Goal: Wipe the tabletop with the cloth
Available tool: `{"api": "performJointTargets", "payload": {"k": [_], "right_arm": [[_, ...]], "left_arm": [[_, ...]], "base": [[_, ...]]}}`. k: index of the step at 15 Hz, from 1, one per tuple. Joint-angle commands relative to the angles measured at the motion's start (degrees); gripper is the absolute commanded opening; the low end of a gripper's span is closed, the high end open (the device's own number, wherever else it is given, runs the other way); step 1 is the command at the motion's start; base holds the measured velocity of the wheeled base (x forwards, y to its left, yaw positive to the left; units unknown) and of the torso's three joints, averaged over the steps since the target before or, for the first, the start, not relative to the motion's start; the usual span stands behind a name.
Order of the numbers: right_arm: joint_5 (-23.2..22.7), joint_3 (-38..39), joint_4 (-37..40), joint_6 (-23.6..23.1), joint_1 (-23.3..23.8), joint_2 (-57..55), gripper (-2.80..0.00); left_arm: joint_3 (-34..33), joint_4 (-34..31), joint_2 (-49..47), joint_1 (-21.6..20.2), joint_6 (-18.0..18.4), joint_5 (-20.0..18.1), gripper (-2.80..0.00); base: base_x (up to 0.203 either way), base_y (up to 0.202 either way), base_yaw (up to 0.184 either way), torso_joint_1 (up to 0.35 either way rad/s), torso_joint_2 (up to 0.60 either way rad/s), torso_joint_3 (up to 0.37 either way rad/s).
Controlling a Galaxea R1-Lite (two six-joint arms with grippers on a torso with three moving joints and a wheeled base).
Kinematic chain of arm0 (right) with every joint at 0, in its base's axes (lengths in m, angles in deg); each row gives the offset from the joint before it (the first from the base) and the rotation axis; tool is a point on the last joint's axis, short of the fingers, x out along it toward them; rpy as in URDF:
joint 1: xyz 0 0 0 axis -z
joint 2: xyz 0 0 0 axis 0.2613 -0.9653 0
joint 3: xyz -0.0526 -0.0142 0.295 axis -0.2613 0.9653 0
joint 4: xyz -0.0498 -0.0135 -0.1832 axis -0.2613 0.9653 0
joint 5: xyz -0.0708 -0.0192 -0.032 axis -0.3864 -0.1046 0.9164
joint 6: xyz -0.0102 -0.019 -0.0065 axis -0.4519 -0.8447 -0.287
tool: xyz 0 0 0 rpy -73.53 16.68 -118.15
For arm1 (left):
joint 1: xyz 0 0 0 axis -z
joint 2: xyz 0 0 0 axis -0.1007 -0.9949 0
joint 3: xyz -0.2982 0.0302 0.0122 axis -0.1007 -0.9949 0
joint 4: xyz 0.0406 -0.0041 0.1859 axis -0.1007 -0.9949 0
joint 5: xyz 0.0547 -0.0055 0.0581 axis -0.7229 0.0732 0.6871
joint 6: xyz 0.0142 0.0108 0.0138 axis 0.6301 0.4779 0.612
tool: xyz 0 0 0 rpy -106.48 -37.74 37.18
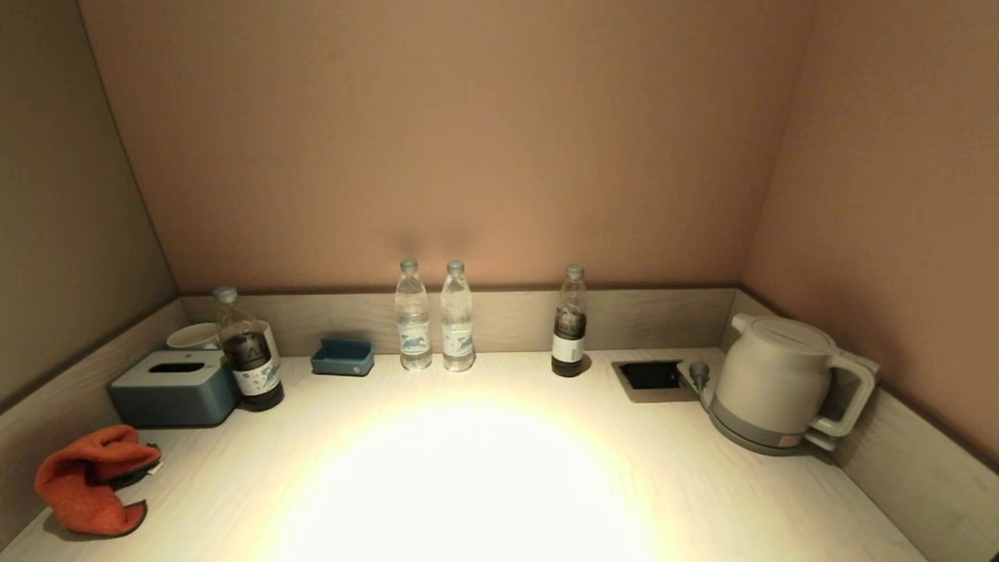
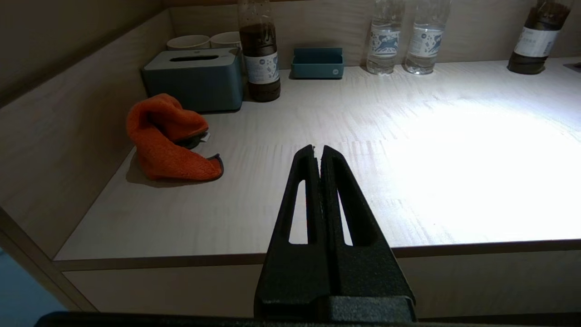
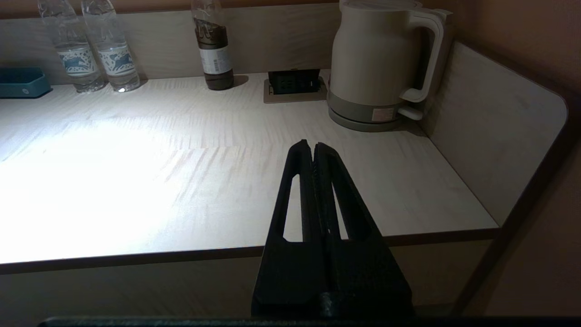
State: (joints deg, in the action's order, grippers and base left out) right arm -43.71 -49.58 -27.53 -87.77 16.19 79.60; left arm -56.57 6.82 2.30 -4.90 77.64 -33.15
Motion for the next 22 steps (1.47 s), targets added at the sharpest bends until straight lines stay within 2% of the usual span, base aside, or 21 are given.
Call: {"api": "performJointTargets", "payload": {"k": [1,22], "right_arm": [[0.0,0.0,0.0,0.0,0.0,-0.1,-2.8],[-0.1,0.0,0.0,0.0,0.0,-0.1,-2.8]], "left_arm": [[0.0,0.0,0.0,0.0,-0.5,0.1,-2.8],[0.0,0.0,0.0,0.0,-0.6,0.2,-2.8]], "base": [[0.0,0.0,0.0,0.0,0.0,0.0],[0.0,0.0,0.0,0.0,0.0,0.0]]}}
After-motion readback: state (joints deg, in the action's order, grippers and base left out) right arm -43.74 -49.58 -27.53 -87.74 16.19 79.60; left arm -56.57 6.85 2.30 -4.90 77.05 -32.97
